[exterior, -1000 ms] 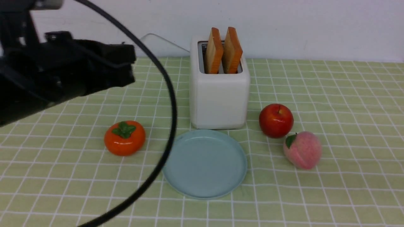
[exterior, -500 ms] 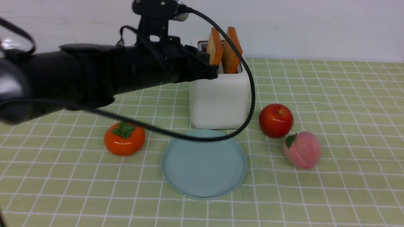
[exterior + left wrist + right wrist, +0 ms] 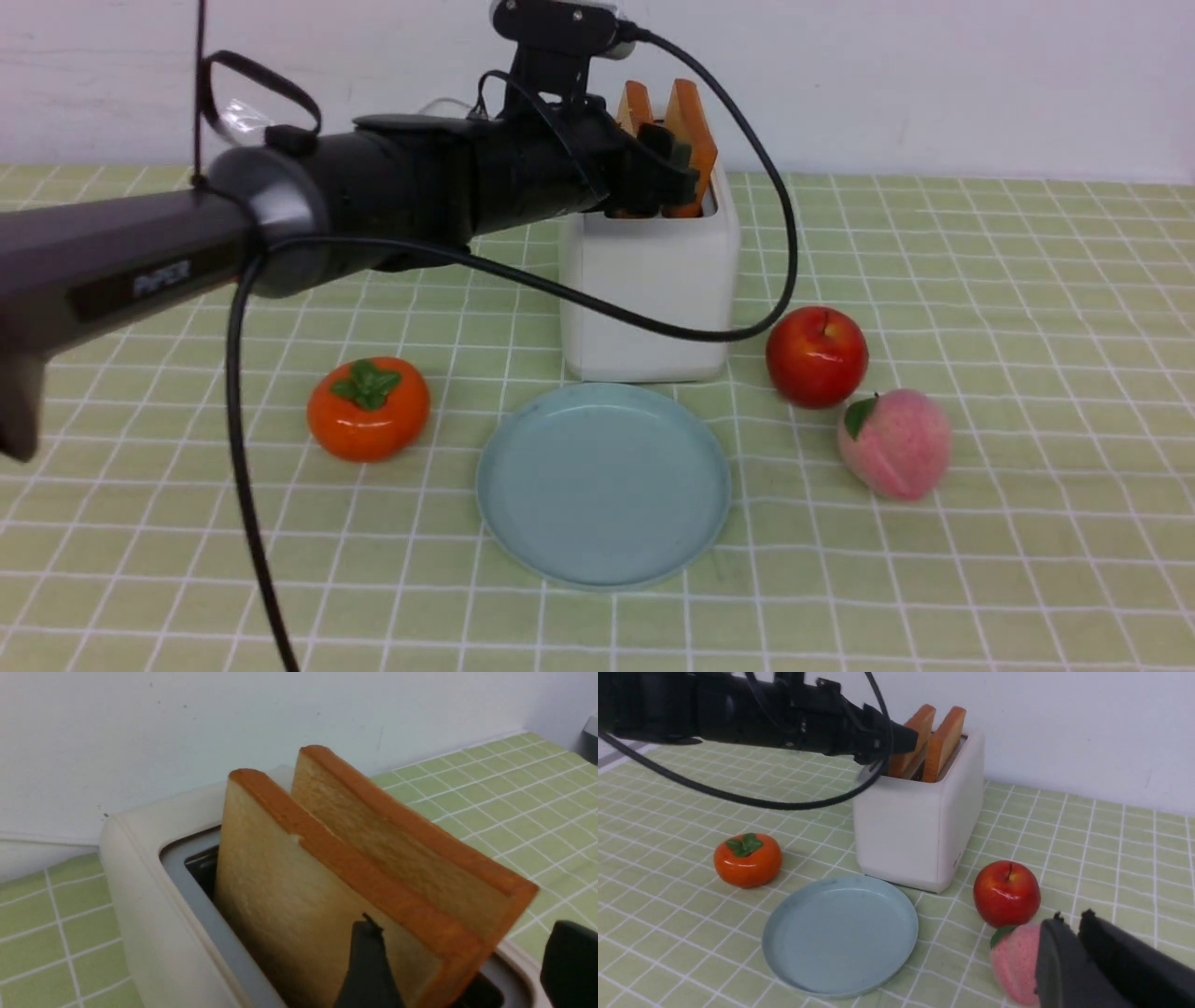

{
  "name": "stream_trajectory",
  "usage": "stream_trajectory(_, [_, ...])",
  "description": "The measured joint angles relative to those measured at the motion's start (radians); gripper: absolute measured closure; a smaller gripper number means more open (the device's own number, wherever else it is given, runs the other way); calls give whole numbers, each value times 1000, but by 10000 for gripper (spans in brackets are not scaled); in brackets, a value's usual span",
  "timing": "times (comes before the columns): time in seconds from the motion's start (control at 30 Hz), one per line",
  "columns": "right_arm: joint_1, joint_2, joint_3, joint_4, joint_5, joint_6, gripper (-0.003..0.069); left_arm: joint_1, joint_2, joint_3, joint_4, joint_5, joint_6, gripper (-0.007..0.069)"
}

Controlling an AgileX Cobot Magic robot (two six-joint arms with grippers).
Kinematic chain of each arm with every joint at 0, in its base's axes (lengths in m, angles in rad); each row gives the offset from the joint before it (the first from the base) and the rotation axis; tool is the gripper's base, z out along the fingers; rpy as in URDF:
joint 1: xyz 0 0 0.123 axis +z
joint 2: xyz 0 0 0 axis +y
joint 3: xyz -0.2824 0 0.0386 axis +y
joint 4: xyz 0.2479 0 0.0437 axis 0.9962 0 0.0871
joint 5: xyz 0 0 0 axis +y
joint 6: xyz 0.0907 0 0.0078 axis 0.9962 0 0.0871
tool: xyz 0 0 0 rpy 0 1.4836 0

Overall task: Take toasted bread from bread machine on green coffee tablecloth place on plate.
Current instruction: 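Reach for a toast slice standing in the toaster with the left gripper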

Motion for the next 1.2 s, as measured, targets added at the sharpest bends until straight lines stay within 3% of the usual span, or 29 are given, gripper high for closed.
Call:
stream_trajectory(0.2, [86,-75,76,20,-36,-53,653,0,37,-45,-7,-103,3,143])
stream_trajectory(0.5, [91,-95,107,32,-46,-63,656,0,50,-47,-13,-113,3,192])
stream_trajectory(0.7, [91,-95,107,38,-50,-63,657,0,66,-48,-15,-151,3,338])
stream_trajectory(0.77, [91,-95,107,59,-50,-63,657,-1,68,-56,-15,-151,3,475])
stream_trajectory(0.83, [91,-95,107,68,-50,-64,657,-1,68,-62,-15,-154,3,522])
stream_trajectory(1.2, [91,-95,107,75,-64,-67,654,-2,-93,-84,-23,-260,3,535])
